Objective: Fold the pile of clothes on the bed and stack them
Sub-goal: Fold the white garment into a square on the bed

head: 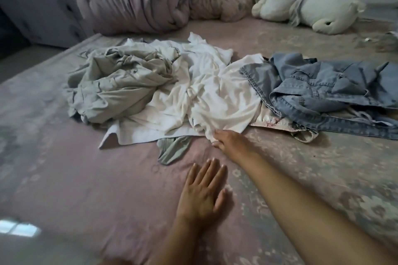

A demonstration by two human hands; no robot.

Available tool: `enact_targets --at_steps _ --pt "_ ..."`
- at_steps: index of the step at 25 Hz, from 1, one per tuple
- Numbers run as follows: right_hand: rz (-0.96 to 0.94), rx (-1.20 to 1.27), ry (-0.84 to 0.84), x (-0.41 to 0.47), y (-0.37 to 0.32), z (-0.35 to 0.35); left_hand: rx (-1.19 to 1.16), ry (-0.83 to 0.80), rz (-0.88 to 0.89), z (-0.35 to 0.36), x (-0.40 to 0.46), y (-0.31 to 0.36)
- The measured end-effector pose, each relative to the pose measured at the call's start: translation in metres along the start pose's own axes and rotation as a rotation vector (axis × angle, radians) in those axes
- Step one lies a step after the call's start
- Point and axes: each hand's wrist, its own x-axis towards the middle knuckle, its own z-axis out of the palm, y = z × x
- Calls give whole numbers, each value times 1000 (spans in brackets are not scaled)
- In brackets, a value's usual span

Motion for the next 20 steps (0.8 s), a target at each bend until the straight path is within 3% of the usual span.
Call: enact_targets --at_steps 5,8,14,17,20 --pt "183 93 63 -46 30 -32 -5 51 -18 3 -2 -2" --pt "283 310 154 -104 52 -66 -6 105 -26 -5 -2 -2" --pt "378 548 181 -215 62 -124 -16 321 132 -38 18 38" --pt "378 513 175 -262 65 -148 -58 314 209 -50 42 61" --pt "372 330 6 -316 76 -153 -68 221 308 -41 54 75"
